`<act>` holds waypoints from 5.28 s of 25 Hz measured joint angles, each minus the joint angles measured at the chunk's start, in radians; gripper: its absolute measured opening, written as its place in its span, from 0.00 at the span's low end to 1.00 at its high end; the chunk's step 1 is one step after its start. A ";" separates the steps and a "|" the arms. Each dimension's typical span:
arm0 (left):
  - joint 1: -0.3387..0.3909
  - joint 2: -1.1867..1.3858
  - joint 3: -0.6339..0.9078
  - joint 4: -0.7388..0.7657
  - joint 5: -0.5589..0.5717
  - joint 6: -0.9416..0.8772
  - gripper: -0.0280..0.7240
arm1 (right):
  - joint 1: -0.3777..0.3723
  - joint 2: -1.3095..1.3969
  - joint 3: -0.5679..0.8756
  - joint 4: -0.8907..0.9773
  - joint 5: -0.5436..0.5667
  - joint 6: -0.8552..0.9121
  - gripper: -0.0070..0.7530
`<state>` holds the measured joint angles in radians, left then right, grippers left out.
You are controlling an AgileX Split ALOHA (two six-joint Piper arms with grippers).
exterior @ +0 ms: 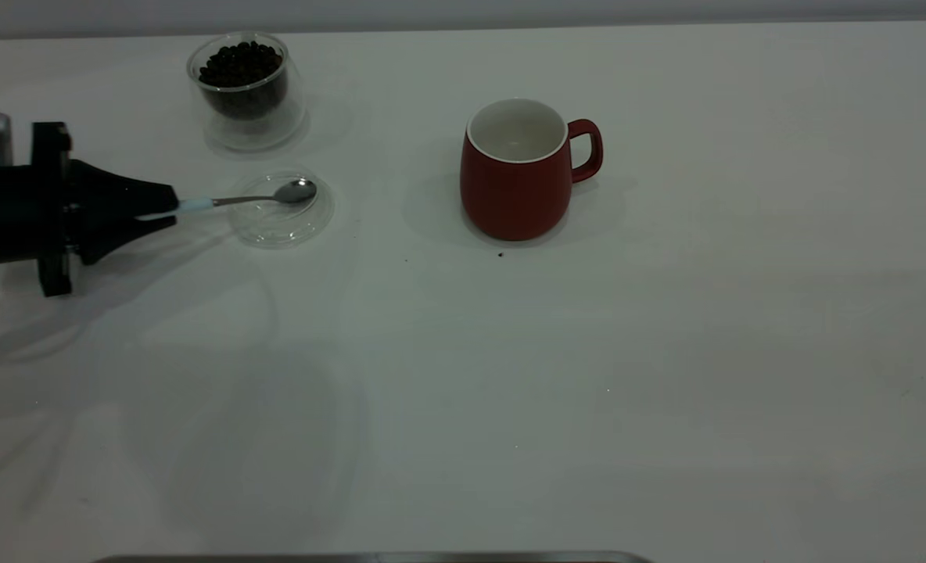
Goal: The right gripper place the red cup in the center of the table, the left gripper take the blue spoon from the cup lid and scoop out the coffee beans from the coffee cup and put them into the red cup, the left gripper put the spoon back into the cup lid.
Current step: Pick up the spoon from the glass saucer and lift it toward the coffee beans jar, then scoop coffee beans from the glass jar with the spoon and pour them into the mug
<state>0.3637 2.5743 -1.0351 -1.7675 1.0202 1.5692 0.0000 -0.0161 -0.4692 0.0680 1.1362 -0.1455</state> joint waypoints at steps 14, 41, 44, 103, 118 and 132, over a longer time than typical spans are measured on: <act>0.135 -0.030 -0.002 0.151 0.096 -0.081 0.20 | 0.000 0.000 0.000 0.000 0.000 0.000 0.79; -0.007 -0.241 -0.231 0.105 -0.178 0.262 0.20 | 0.000 0.000 0.000 0.000 -0.002 0.000 0.79; -0.017 -0.241 -0.231 0.097 -0.197 0.326 0.20 | 0.000 0.000 0.000 0.000 -0.002 0.000 0.79; -0.056 -0.142 -0.234 0.005 -0.186 -0.409 0.20 | 0.000 0.000 0.000 -0.001 -0.002 0.000 0.79; -0.056 -0.126 -0.234 0.005 -0.150 -0.413 0.20 | 0.000 0.000 0.000 -0.001 -0.002 0.000 0.79; -0.040 -0.126 -0.236 0.005 -0.136 -0.422 0.20 | 0.000 0.000 0.000 -0.001 -0.002 0.000 0.79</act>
<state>0.3236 2.4486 -1.2708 -1.7628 0.8844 1.1469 0.0000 -0.0161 -0.4692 0.0669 1.1343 -0.1455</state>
